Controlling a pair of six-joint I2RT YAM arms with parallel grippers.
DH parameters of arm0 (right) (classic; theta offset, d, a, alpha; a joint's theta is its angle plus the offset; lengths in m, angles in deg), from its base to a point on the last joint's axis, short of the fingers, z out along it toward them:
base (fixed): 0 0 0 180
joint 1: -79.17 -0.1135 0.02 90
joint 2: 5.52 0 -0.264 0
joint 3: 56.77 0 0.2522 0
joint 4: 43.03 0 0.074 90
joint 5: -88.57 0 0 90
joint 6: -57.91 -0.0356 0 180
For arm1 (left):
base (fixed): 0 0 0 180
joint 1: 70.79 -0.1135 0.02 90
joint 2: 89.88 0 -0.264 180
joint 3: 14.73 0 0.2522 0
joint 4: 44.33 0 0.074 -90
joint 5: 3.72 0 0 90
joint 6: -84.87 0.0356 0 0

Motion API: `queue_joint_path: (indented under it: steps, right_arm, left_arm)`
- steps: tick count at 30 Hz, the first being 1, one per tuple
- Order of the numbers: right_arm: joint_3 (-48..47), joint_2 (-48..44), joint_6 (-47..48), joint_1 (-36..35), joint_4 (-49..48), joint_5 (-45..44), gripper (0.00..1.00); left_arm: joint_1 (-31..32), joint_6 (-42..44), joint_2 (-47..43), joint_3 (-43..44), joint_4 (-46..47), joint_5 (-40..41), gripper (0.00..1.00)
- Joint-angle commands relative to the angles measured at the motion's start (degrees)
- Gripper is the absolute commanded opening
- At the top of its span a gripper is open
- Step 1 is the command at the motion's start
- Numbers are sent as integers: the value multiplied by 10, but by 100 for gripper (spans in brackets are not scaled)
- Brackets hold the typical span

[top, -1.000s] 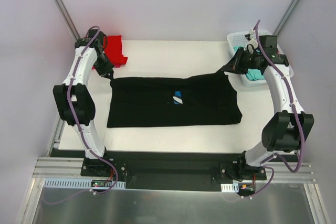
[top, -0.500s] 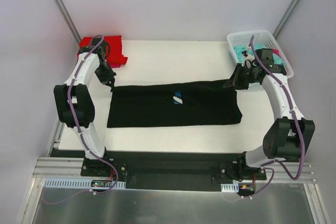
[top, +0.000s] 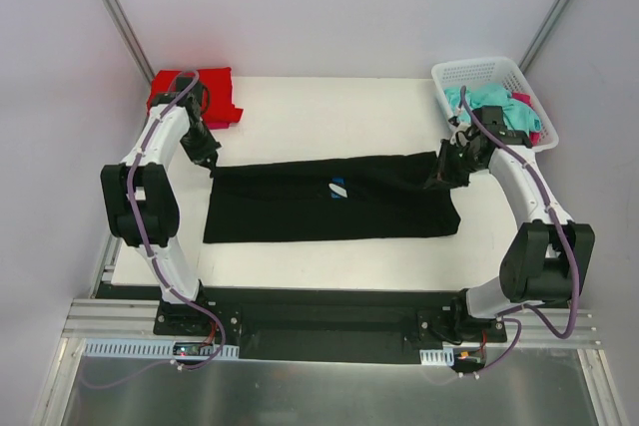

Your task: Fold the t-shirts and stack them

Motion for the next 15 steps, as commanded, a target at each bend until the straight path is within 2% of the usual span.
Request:
queue_joint_path:
  steps: [1,15]
  right_arm:
    - [8,-18,12,-20,19,-27,1]
    - [44,14,22,-61,27,-105,1]
  left_arm:
    - [4,11,-40,-27,5,20,0]
    - [4,-15,-66,-127,48,19,0]
